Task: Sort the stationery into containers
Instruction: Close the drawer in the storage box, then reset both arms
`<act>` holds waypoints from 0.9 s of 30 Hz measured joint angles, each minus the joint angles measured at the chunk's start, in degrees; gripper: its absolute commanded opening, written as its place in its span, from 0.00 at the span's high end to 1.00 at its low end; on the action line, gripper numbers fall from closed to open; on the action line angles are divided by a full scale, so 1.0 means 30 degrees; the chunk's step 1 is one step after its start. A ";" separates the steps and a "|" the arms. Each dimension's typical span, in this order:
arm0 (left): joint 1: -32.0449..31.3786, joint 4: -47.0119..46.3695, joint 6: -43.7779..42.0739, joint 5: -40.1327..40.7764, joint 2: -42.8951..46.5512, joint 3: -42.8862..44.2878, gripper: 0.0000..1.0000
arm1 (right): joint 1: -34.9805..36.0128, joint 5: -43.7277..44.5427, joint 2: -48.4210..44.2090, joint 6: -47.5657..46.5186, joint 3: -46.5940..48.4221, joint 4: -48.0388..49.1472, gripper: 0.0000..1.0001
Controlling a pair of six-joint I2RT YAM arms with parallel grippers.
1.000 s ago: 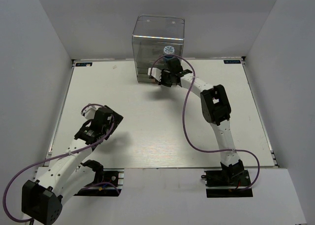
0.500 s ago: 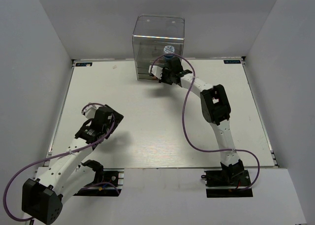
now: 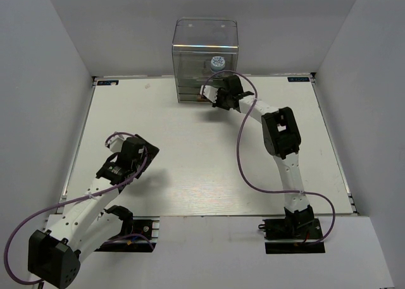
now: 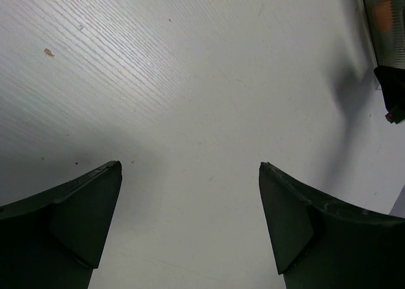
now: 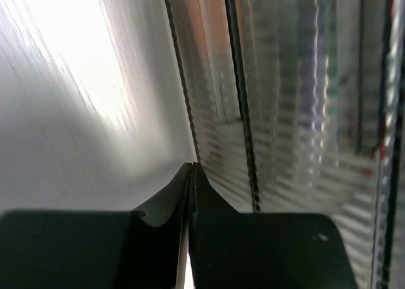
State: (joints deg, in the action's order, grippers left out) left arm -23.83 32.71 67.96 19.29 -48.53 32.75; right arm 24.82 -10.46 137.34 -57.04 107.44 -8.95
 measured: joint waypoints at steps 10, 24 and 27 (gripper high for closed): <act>-0.0007 -0.0627 -0.0423 -0.0240 0.0284 0.0000 0.01 | -0.0328 -0.6120 -0.5923 -0.0219 -0.6382 -0.1683 0.10; -0.0182 -0.8801 -0.6812 -0.4299 0.0270 -0.0022 0.01 | -0.0364 -0.6768 -1.4753 0.9122 -1.2546 -0.0423 0.10; -0.0189 -1.0112 -0.7832 -0.5144 0.0066 -0.0022 0.01 | -0.0393 -0.5064 -1.5722 1.0921 -1.3529 0.0342 0.10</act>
